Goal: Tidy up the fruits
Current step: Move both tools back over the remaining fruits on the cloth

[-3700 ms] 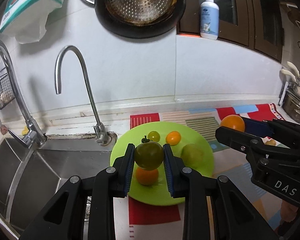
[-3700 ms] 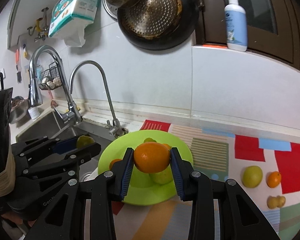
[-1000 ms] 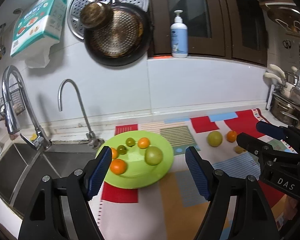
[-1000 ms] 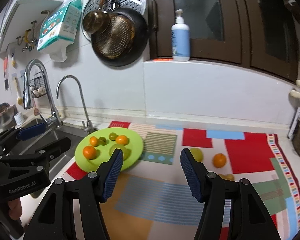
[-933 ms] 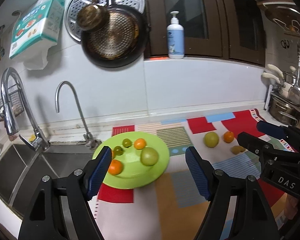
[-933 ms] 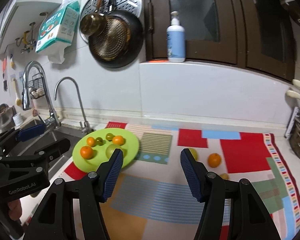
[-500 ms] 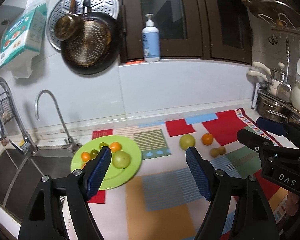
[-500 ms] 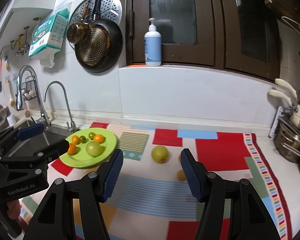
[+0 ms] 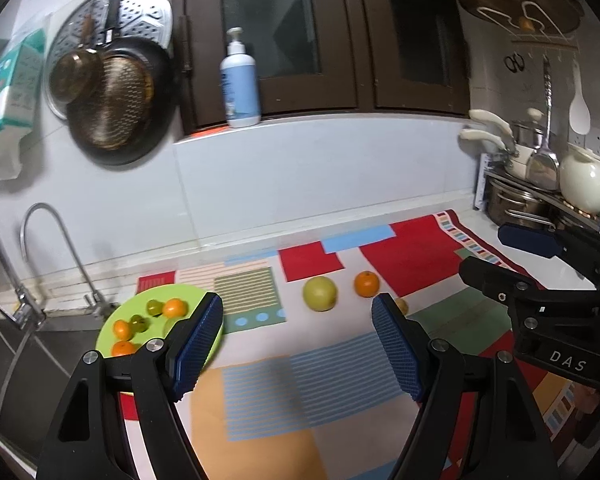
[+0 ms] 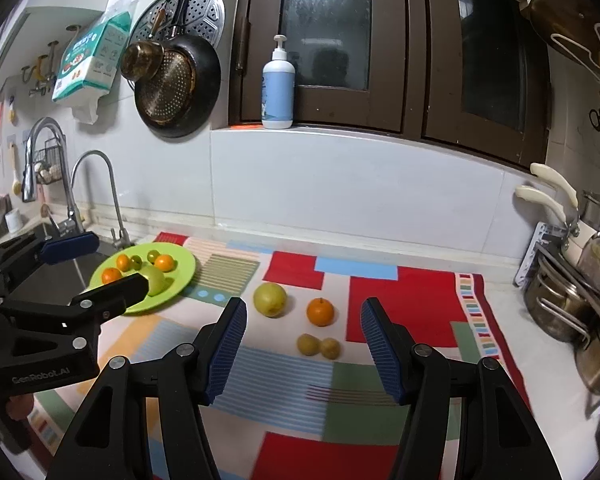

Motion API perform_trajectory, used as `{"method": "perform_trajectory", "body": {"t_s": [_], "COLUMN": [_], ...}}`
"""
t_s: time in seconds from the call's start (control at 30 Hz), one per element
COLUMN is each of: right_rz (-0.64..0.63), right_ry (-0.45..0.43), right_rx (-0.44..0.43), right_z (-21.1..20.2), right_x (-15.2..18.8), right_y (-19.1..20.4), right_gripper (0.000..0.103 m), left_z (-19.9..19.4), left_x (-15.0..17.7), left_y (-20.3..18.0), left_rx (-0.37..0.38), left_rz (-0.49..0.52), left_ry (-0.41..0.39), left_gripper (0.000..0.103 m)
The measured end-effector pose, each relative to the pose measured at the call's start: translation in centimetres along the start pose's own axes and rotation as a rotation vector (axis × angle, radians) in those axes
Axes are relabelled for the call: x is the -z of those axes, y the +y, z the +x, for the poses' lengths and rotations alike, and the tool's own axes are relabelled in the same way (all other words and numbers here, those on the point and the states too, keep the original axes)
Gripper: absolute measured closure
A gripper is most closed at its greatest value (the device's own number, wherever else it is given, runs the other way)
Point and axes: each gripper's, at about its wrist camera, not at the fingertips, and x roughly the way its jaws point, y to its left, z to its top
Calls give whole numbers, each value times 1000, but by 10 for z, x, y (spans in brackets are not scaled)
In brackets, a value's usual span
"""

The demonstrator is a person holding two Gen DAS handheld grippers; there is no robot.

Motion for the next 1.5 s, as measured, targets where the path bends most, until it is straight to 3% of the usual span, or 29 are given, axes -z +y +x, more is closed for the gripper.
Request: {"method": "perform_trajectory", "body": {"t_s": [0.4, 0.6, 0.77, 1.2, 1.5], "right_rz": [-62, -97, -117, -162, -173], "right_ry": [62, 90, 119, 277, 339], "right_rx": [-27, -61, -92, -184, -239], "right_z": [29, 49, 72, 140, 171], "right_x": [9, 18, 25, 46, 56], "right_y": [-32, -39, -45, -52, -54], "right_gripper": [43, 43, 44, 59, 63], "left_z": [44, 71, 95, 156, 183], "left_x": [-2, 2, 7, 28, 34], "left_y": [-37, -47, -51, -61, -62], "left_rx": [111, 169, 220, 335, 415], "left_rz": [101, 151, 181, 302, 311], "left_ry": [31, 72, 107, 212, 249], "left_gripper": [28, 40, 45, 52, 55]}}
